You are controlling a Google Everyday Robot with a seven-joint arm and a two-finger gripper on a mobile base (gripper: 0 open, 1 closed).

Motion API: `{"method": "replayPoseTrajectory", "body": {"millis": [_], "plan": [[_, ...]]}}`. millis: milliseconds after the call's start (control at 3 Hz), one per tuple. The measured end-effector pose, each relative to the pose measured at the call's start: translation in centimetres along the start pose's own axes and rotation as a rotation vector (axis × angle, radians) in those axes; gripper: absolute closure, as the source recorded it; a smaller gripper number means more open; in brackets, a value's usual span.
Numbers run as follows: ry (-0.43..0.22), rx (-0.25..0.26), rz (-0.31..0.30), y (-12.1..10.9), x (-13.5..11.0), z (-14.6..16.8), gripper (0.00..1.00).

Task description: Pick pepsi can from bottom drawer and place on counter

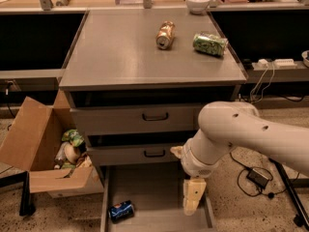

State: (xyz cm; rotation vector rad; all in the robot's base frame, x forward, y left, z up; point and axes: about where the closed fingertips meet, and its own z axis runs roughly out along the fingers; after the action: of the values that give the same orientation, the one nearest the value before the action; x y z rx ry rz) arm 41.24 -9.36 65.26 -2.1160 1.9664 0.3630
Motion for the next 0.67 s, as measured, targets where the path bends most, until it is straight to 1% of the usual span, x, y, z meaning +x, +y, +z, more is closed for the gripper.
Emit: {"method": "replayPoseTrajectory", "body": {"millis": [333,667], "plan": [[-0.054,-0.057,-0.025,-0.2,-1.0,6.3,0.0],[-0.12,-0.156,-0.023,0.4,-2.0,13.7,0.0]]}}
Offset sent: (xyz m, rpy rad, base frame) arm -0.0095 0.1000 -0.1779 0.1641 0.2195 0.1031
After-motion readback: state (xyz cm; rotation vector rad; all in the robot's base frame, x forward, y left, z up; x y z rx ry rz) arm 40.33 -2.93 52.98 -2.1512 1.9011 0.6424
